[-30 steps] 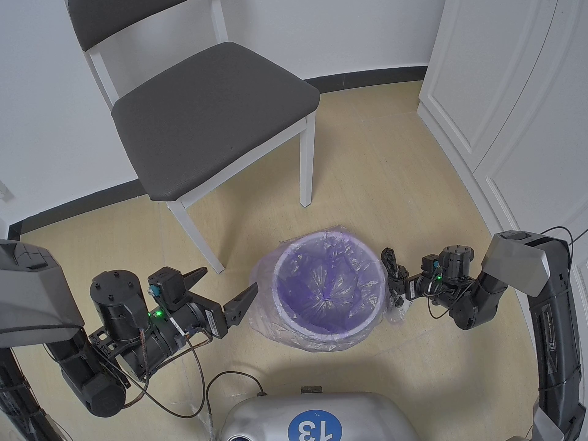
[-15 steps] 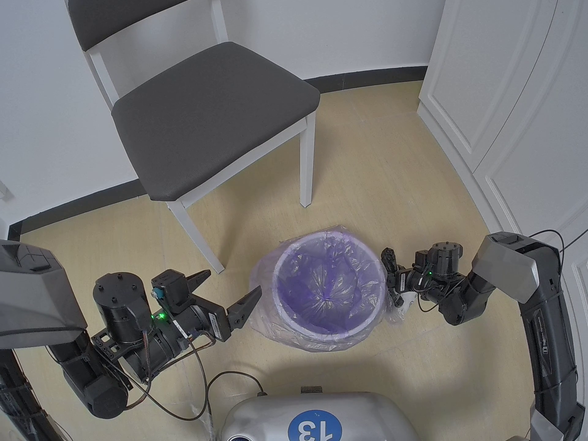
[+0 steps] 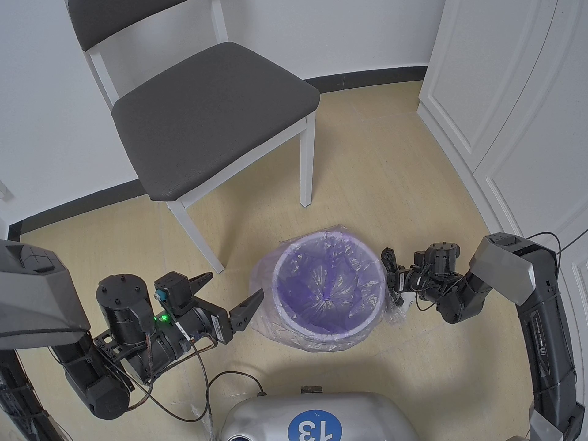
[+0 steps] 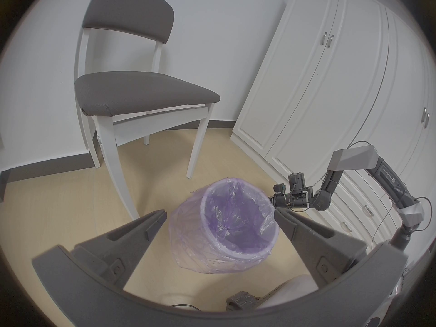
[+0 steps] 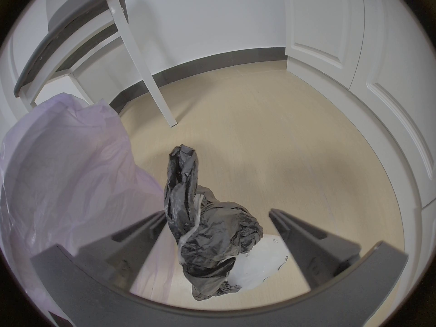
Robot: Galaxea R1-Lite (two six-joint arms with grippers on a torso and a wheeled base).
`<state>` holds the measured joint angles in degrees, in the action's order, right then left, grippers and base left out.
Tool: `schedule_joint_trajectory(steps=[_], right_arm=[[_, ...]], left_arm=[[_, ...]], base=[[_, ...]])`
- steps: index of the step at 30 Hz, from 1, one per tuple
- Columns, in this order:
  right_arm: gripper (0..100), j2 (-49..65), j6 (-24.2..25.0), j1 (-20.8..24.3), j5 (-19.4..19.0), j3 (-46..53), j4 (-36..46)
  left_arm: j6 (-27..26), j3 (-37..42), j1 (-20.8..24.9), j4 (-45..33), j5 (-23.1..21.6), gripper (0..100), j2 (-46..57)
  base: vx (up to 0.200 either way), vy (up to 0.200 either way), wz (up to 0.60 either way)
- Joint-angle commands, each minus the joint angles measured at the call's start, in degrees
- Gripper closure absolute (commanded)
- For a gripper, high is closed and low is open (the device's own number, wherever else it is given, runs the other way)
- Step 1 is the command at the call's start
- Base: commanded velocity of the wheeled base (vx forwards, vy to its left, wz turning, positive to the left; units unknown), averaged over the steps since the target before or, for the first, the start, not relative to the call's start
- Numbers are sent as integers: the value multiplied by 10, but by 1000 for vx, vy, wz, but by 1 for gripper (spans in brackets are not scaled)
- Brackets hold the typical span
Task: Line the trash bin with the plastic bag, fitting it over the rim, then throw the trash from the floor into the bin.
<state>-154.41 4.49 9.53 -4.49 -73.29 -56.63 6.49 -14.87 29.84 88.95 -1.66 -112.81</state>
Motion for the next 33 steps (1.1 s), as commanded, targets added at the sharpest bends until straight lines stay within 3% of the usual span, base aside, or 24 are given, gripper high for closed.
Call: schedule_joint_trajectory(steps=[1, 8, 14, 25, 26, 28, 33], right_arm=[[100, 0, 3, 0, 0, 0, -2], [100, 0, 1, 4, 7, 4, -12], [100, -21, 4, 6, 11, 10, -96], [100, -37, -5, 8, 13, 24, -172], [100, -50, -8, 7, 3, 26, -227], [100, -51, -14, 4, -5, 27, -236], [100, 44, -18, -14, -49, 96, -204]], left_arm=[[0, 1, 0, 10, 0, 0, -2], [-2, 5, -3, 10, 1, 0, -6], [-3, 10, -1, 10, 0, 0, -3], [-3, 22, 1, 10, 0, 0, -9], [-3, 21, 4, 10, 0, 0, -9], [-3, 19, 5, 10, 0, 0, -11], [-6, 3, 4, 10, 1, 0, -12]], base=[[0, 0, 0], [0, 0, 0], [0, 0, 0], [0, 0, 0], [0, 0, 0], [0, 0, 0], [0, 0, 0]])
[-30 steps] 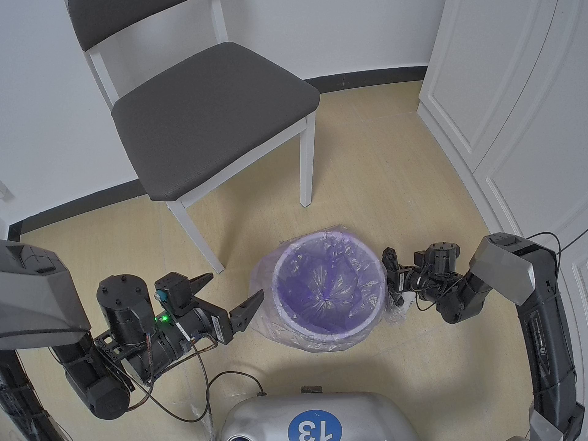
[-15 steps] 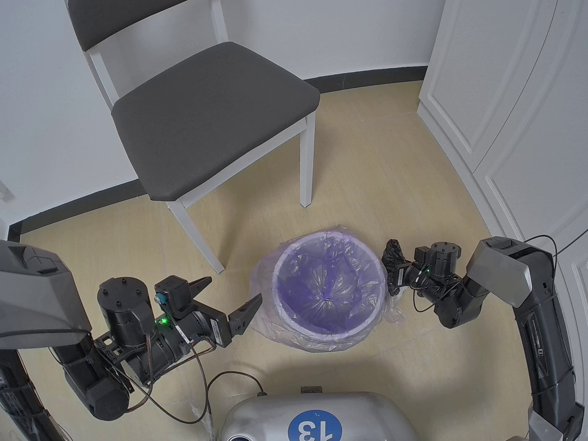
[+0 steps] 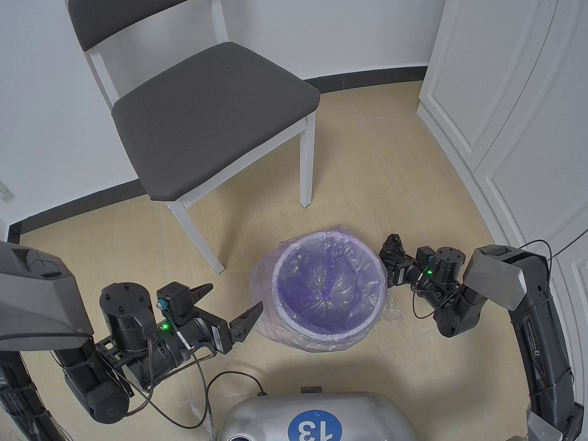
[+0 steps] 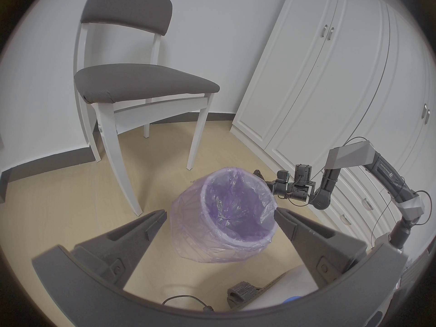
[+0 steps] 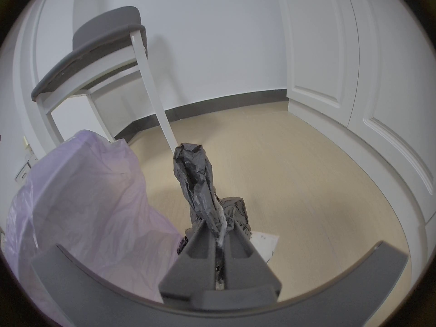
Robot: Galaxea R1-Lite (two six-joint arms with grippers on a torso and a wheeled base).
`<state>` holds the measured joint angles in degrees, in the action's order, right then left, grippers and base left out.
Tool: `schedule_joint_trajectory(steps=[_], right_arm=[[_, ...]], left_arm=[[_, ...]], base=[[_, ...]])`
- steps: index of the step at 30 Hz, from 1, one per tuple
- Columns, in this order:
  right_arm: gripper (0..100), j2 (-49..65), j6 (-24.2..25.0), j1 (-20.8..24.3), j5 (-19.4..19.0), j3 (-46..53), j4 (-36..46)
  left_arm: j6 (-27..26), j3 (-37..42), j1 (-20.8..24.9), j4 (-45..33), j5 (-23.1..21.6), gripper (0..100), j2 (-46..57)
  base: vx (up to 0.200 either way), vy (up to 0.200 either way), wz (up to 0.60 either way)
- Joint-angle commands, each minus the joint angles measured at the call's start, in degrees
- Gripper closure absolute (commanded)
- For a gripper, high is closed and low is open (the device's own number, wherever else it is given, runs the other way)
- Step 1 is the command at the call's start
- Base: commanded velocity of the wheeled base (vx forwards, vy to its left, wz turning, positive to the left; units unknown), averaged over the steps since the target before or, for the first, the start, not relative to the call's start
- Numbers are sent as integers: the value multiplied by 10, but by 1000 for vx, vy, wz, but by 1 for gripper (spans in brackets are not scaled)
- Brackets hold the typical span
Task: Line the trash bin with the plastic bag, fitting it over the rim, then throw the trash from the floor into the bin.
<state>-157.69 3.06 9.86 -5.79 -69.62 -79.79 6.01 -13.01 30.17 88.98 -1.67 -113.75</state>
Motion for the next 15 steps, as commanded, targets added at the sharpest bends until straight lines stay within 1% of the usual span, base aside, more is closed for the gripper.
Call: schedule_joint_trajectory(steps=[1, 3, 7, 8, 9, 12, 15], right_arm=[[100, 106, -2, -20, -45, 77, 32], [100, 169, -3, -27, -55, 110, 35], [100, 270, -9, -34, -55, 160, 34], [100, 280, -9, -34, -55, 164, 34], [100, 317, -12, -34, -55, 178, 36], [100, 376, -24, -34, -55, 197, 36], [100, 426, -31, -23, -55, 214, 32]], left_arm=[[-1, -21, -1, 10, 2, 0, -2], [-2, -29, -6, 10, 5, 0, -2], [-2, -28, -16, 10, 25, 0, -2], [-2, -28, -16, 10, 28, 0, -1], [-2, -25, -15, 10, 44, 0, 4], [-1, -19, -14, 10, 72, 0, 10], [-1, -11, -13, 10, 83, 0, 14]], base=[[0, 0, 0], [0, 0, 0], [0, 0, 0], [0, 0, 0], [0, 0, 0], [0, 0, 0], [0, 0, 0]])
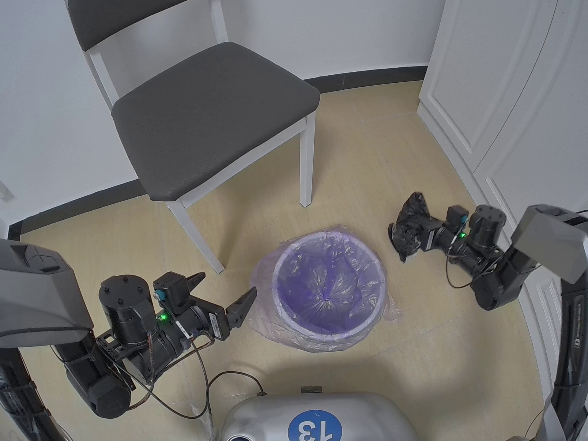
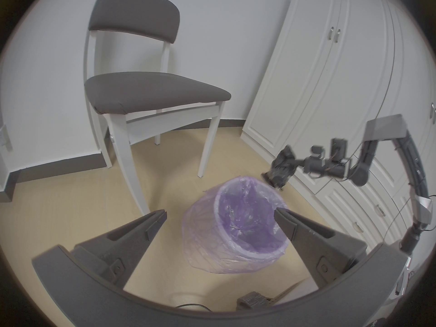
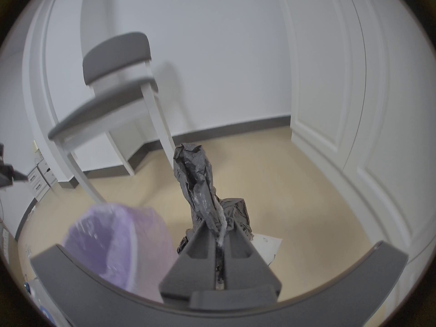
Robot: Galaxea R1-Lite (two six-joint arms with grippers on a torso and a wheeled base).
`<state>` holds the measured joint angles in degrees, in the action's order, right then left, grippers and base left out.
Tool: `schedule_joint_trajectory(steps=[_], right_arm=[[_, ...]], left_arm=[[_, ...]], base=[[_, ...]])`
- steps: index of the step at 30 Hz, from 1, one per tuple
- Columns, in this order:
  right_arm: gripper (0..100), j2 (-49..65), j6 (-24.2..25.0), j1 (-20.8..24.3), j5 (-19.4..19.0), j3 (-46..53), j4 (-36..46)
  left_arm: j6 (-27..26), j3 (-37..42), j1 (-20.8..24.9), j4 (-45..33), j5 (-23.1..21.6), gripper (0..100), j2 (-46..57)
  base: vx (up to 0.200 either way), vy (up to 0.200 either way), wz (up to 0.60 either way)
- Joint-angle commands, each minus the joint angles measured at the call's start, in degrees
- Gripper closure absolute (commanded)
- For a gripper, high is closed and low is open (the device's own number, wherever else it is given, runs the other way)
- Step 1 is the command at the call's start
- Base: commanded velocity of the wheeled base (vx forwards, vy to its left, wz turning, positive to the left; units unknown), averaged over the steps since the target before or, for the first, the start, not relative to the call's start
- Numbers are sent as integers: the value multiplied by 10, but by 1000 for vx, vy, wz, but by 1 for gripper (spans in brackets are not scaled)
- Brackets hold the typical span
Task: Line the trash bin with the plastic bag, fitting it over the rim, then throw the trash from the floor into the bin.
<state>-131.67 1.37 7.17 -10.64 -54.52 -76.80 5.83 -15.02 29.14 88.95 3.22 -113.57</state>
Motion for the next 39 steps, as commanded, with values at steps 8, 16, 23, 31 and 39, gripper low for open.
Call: schedule_joint_trajectory(steps=[8, 16, 23, 31, 39], right_arm=[[100, 203, -16, 129, 10, 124, -39], [100, 191, -8, 222, 100, 204, -103], [100, 203, 8, 268, 109, 217, 2], [100, 142, 3, 299, 125, 220, -15], [100, 133, 3, 305, 128, 210, -23]], left_arm=[[-21, 14, 0, 10, 33, 0, 29], [-89, -4, 7, 10, 33, 0, 73], [-102, 1, 0, 10, -1, 0, 181], [-132, 39, -103, 10, -141, 0, 216], [-151, 26, -103, 10, -146, 0, 177]], base=[[0, 0, 0], [0, 0, 0], [0, 0, 0], [0, 0, 0], [0, 0, 0]])
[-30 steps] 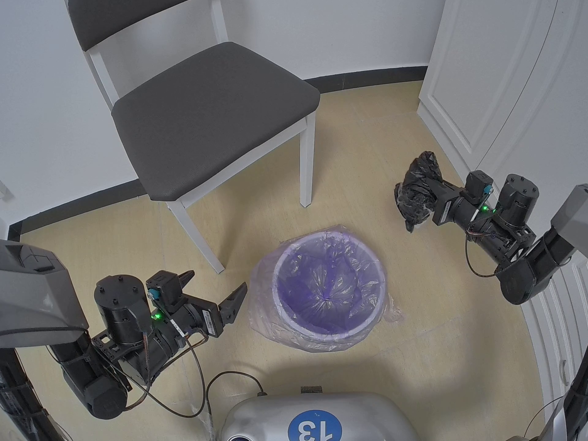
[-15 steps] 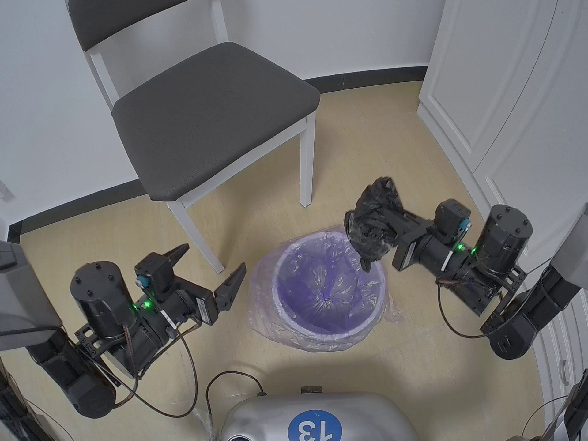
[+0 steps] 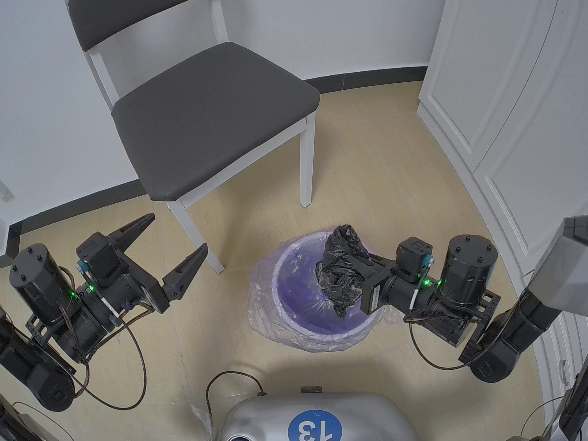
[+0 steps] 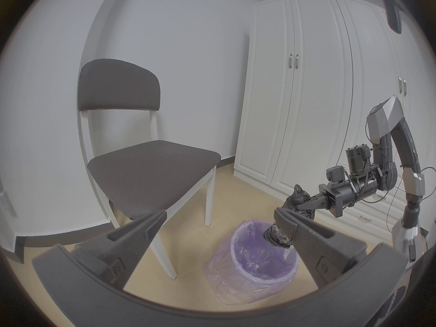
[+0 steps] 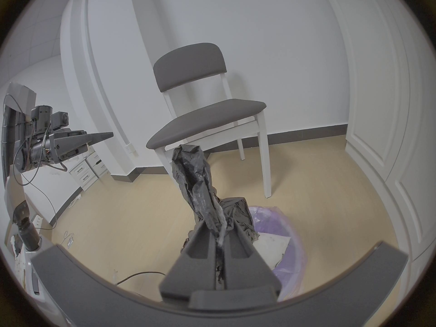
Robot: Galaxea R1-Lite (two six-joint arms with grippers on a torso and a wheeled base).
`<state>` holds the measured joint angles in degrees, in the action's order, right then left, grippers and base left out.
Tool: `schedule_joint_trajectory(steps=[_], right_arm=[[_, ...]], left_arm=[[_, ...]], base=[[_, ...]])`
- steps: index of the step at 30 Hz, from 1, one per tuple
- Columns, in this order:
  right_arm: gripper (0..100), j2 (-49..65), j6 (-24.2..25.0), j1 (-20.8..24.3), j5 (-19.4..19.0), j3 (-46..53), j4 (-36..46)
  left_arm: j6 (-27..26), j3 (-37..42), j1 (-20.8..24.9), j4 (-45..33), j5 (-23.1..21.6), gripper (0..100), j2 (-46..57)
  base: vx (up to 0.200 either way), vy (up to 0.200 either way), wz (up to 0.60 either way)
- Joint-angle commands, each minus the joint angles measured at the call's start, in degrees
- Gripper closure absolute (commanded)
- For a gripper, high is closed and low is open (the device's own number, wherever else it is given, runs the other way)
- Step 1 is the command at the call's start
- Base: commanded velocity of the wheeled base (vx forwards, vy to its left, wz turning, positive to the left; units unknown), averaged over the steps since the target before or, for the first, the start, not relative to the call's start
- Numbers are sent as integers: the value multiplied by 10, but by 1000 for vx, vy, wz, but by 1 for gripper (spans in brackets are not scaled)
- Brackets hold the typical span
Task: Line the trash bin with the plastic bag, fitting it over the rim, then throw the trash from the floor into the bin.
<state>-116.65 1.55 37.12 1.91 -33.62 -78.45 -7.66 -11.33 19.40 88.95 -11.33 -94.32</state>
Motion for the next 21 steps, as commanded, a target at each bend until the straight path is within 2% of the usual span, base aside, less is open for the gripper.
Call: schedule_joint_trajectory(steps=[1, 4, 8, 12, 15, 21], right_arm=[[100, -17, 2, 6, 2, 7, -14], [100, -30, 6, 14, 5, 22, -50], [100, -53, 6, 16, 28, 61, -114], [100, -68, 20, 3, 24, 58, -116], [100, -82, 57, 2, 24, 41, -116], [100, -90, 70, 7, 24, 6, -116]], left_arm=[[-25, -16, -7, 10, 1, 0, -21], [-37, -13, -6, 10, 1, 0, -30], [-37, 3, 16, 10, 6, 0, -21], [-38, 27, 30, 10, 27, 0, 3], [-60, 45, 34, 10, 46, 0, 5], [-70, 39, 38, 10, 47, 0, -10]], base=[[0, 0, 0], [0, 0, 0], [0, 0, 0], [0, 0, 0], [0, 0, 0], [0, 0, 0]])
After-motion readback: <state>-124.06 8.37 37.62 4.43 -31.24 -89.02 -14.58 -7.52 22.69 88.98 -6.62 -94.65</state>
